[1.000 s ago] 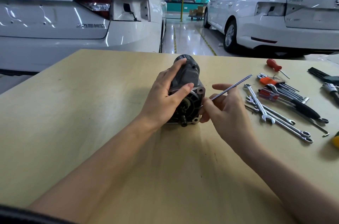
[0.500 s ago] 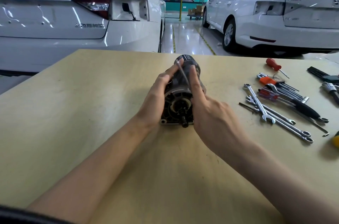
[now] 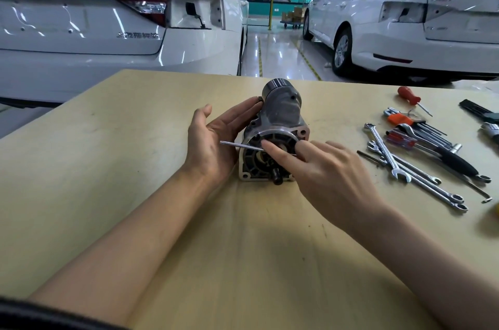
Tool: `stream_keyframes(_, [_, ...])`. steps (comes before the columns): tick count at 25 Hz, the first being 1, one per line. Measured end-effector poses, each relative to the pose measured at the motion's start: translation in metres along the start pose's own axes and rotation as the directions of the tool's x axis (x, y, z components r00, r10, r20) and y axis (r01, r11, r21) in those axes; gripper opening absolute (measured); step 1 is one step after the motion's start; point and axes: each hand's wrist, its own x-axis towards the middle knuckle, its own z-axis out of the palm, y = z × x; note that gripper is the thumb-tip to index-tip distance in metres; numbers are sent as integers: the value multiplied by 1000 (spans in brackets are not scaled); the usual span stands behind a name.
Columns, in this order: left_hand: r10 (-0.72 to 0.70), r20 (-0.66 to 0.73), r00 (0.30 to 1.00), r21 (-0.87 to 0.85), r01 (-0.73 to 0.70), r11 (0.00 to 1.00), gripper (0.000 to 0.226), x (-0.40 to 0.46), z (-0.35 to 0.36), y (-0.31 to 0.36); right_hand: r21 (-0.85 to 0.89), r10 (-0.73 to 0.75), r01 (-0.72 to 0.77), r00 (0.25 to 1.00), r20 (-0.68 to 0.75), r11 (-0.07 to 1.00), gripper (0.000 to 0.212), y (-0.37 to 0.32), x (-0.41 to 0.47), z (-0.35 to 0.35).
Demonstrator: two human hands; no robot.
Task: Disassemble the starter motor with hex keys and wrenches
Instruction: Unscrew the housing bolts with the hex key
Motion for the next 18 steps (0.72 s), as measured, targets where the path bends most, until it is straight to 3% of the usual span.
stream_keyframes(5, [-3,9,1000,65,2,998,65,2,0,2,257,143,-116,985,-92,960,2,-3,1,4])
stream_keyframes(8, [79,7,997,328,-77,941,47,1,6,0,535,362,-280,931,-52,797,6,-7,2,3])
stream_keyframes(9, [107,15,994,398,-104,912,44,0,8,-1,665,467,-347,884,-4,661,8,-7,2,1])
stream_keyframes(11, [162,32,986,503,-156,850,46,-2,12,-2,875,643,-424,742,188,233,17,-6,1,-6])
stream_keyframes(14, [246,81,966,670,-235,704,57,-6,18,-8,839,672,-351,503,543,-415,22,0,-2,-8])
stream_keyframes(16, [282,96,955,725,-261,637,64,-6,19,-11,719,603,-272,403,689,-640,20,1,-1,-4])
stream_keyframes(18, [287,89,954,734,-257,628,66,-6,20,-11,671,571,-246,372,732,-699,15,2,0,-1])
